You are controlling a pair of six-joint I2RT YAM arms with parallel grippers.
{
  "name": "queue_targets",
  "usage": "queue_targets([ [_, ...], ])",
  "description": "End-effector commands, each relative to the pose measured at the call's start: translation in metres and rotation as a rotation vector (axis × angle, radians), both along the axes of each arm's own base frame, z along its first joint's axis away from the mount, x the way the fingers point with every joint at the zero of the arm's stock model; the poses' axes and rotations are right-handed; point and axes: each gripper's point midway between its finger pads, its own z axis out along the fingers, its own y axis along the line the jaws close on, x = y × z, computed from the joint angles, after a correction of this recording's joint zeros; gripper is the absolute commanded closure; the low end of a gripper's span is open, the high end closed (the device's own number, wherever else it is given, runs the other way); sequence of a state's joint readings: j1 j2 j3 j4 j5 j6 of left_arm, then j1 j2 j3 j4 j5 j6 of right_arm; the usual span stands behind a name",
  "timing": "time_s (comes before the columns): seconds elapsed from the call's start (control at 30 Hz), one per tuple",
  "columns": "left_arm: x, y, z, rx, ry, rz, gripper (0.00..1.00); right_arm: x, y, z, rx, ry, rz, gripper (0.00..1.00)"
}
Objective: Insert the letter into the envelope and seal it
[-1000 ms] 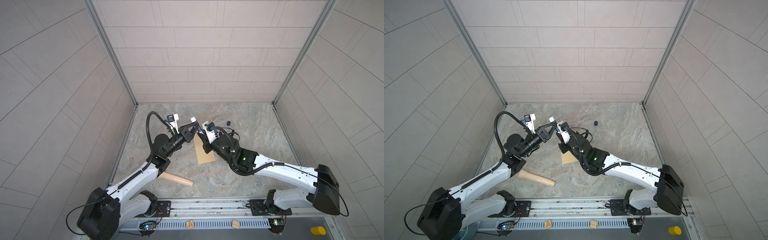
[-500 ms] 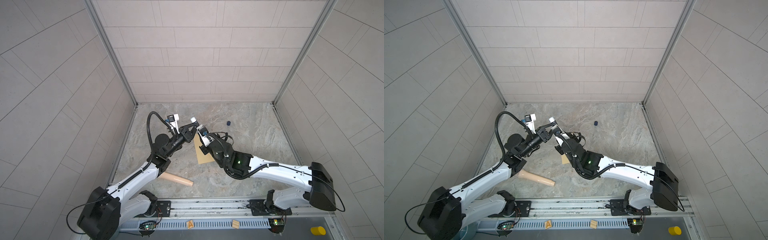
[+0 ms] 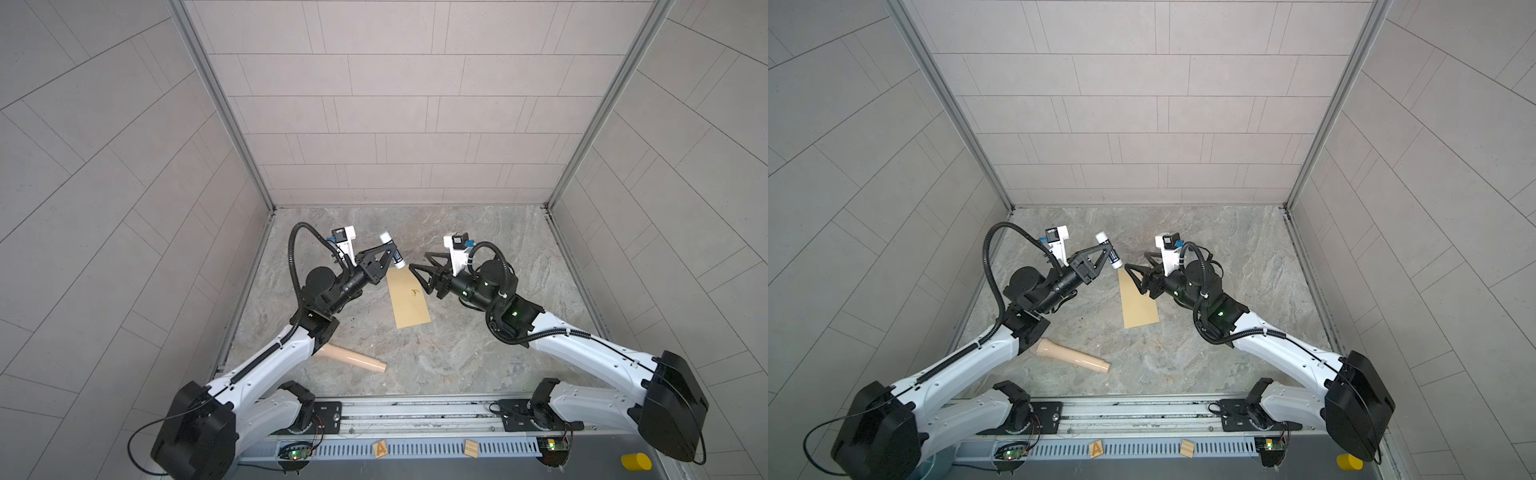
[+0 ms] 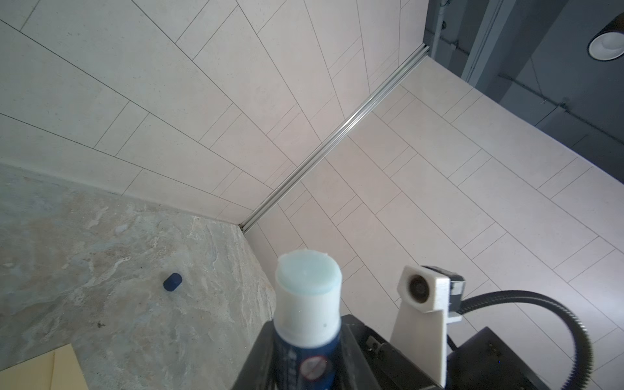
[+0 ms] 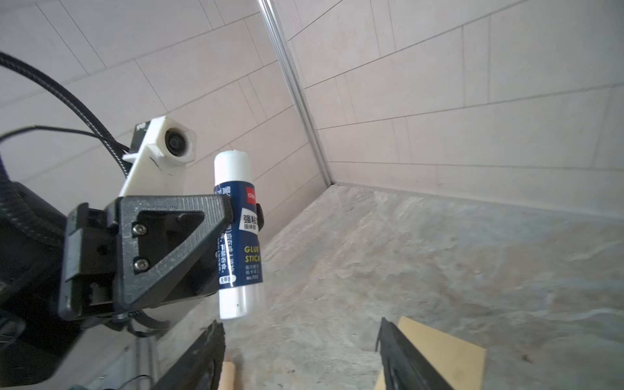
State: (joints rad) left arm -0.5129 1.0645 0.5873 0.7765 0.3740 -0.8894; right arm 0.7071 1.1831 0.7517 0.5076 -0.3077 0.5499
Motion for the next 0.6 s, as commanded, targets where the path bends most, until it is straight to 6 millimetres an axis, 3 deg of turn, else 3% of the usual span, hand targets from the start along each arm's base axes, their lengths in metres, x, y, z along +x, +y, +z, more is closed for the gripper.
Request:
queue_targets([
  [0.0, -0.01, 0.002, 0.039, -0.083, -0.089, -0.029, 1.0, -0.018, 0.013, 0.043, 0.285, 0.062, 0.206, 0.28],
  [0.1, -0.011, 0.003, 0.041, -0.099, -0.09, -0.034, 1.0, -0.02, 0.019, 0.054, 0.398, 0.098, 0.293, 0.28],
  [0.2, -0.011, 0.003, 0.044, -0.115, -0.092, -0.037, 1.0, -0.015, 0.026, 0.049, 0.435, 0.139, 0.329, 0.29],
  [0.57, -0.01, 0.003, 0.043, -0.12, -0.088, -0.038, 1.0, -0.013, 0.035, 0.042, 0.474, 0.176, 0.375, 0.55],
])
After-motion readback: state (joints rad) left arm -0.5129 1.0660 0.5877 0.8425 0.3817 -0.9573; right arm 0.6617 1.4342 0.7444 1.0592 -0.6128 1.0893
